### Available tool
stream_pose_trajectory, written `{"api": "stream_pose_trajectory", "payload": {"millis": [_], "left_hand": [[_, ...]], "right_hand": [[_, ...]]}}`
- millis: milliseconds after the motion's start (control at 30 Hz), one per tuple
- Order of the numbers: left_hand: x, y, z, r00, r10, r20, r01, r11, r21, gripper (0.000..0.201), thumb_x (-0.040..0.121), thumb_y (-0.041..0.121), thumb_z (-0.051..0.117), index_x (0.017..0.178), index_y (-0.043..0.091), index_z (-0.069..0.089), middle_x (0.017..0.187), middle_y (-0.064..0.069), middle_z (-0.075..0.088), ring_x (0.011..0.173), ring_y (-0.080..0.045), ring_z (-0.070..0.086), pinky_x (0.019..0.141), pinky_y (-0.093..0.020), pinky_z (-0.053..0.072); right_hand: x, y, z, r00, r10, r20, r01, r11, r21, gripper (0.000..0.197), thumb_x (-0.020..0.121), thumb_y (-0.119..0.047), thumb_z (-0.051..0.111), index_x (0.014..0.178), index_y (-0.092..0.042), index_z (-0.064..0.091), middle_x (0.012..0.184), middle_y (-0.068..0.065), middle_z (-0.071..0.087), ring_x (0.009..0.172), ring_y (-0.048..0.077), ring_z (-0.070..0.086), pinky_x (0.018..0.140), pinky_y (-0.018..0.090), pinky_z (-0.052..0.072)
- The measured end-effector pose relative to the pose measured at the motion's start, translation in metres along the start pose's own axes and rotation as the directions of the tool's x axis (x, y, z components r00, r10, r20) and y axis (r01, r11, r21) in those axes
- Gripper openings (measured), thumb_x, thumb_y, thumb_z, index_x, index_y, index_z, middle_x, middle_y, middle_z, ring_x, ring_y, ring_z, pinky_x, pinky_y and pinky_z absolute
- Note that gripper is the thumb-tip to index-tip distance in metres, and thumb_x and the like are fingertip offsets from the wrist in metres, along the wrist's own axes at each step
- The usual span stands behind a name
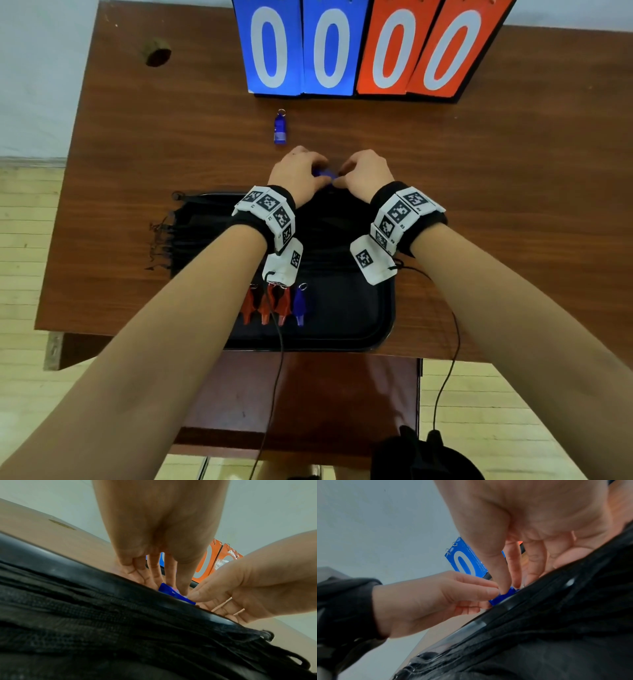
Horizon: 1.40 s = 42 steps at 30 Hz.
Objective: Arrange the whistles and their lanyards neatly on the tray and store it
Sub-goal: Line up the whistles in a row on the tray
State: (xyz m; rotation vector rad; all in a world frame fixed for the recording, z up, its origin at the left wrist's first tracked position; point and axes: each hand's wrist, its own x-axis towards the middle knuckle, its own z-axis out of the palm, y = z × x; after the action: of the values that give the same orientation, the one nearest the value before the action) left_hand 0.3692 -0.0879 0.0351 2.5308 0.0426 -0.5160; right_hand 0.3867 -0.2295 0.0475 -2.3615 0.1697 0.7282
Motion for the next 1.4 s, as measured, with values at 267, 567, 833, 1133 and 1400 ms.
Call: {"api": "stream_pose_trajectory", "payload": {"millis": [267, 567, 833, 1133, 1400], "left_hand": [[-0.003, 0.010, 0.001, 0.998, 0.056, 0.010, -0.056, 0.998, 0.039, 0.032, 0.086, 0.025, 0.064, 0.116, 0.015, 0.064, 0.124, -0.007, 0.050, 0.111, -0.024, 0.051, 0.097, -0.035, 0.042], [-0.011, 0.004, 0.005, 0.997, 0.068, -0.043, -0.068, 0.998, -0.002, 0.028, 0.085, 0.025, 0.065, 0.110, 0.014, 0.062, 0.113, -0.007, 0.058, 0.106, -0.023, 0.053, 0.088, -0.031, 0.041], [-0.005, 0.002, 0.006, 0.999, -0.029, -0.039, 0.029, 1.000, 0.005, 0.033, 0.088, 0.035, 0.062, 0.113, 0.014, 0.063, 0.118, -0.011, 0.052, 0.109, -0.026, 0.052, 0.092, -0.034, 0.040], [0.005, 0.002, 0.006, 0.985, -0.119, -0.123, 0.091, 0.972, -0.216, 0.017, 0.081, 0.027, 0.071, 0.092, 0.017, 0.062, 0.104, -0.004, 0.063, 0.095, -0.018, 0.058, 0.082, -0.028, 0.047], [-0.016, 0.004, -0.011, 0.991, -0.074, -0.107, 0.020, 0.900, -0.436, 0.029, 0.084, 0.023, 0.068, 0.112, 0.014, 0.069, 0.109, -0.001, 0.069, 0.102, -0.008, 0.060, 0.090, -0.018, 0.043]], "right_hand": [[-0.009, 0.000, -0.003, 0.999, -0.016, 0.046, 0.015, 0.999, 0.028, 0.026, 0.083, -0.011, 0.068, 0.108, -0.009, 0.069, 0.119, 0.014, 0.063, 0.108, 0.025, 0.059, 0.078, 0.024, 0.043], [-0.019, 0.006, 0.001, 0.996, -0.079, -0.050, 0.088, 0.974, 0.208, 0.029, 0.082, -0.008, 0.062, 0.110, -0.011, 0.069, 0.112, 0.006, 0.068, 0.105, 0.018, 0.062, 0.086, 0.022, 0.047], [-0.011, 0.009, 0.002, 0.993, -0.115, -0.015, 0.116, 0.975, 0.190, 0.030, 0.083, -0.008, 0.063, 0.113, -0.012, 0.067, 0.113, 0.005, 0.067, 0.104, 0.016, 0.061, 0.082, 0.020, 0.043], [-0.001, 0.014, 0.002, 0.987, -0.105, -0.120, 0.144, 0.906, 0.398, 0.024, 0.086, -0.004, 0.058, 0.105, -0.013, 0.070, 0.103, 0.001, 0.068, 0.100, 0.016, 0.063, 0.094, 0.032, 0.051], [-0.019, 0.007, -0.007, 0.974, -0.129, -0.187, 0.207, 0.844, 0.495, 0.021, 0.086, -0.002, 0.058, 0.101, -0.011, 0.069, 0.095, 0.000, 0.067, 0.090, 0.009, 0.061, 0.080, 0.016, 0.048]]}}
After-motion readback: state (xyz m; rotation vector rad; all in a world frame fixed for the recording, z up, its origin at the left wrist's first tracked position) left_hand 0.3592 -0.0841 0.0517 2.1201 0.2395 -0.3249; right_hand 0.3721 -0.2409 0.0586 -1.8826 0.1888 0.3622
